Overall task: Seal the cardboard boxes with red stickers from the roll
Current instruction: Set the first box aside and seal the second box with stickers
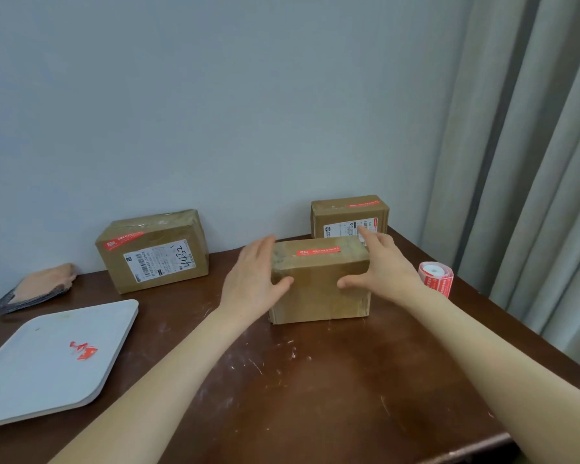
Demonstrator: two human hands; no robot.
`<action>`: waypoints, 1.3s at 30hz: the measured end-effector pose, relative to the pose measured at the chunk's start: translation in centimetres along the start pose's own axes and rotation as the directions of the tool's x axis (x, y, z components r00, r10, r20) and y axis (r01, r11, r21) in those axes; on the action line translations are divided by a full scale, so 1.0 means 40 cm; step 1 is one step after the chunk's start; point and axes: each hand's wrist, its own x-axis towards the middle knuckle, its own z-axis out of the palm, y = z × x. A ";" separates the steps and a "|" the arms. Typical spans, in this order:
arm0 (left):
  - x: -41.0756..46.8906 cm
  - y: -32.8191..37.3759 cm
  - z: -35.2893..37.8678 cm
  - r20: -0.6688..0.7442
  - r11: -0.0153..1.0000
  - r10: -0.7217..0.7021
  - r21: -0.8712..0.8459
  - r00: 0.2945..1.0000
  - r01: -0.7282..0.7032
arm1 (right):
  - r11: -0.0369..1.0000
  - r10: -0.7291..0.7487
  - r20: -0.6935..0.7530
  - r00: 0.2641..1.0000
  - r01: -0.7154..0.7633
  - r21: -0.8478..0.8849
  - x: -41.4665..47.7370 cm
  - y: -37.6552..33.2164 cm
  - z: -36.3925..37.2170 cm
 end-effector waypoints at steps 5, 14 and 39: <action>-0.029 -0.011 0.012 0.208 0.916 -0.289 -0.226 0.935 0.333 | 0.952 0.151 0.132 0.980 -0.180 0.247 -0.019 0.031 0.046; -0.030 0.004 0.001 0.254 0.846 -0.277 -0.392 0.927 0.361 | 0.937 0.169 0.095 0.981 -0.189 0.294 -0.031 0.018 0.034; 0.053 0.010 -0.086 0.280 0.515 -0.338 -0.744 0.899 0.426 | 0.787 0.215 0.005 0.977 -0.177 0.591 0.044 -0.024 -0.056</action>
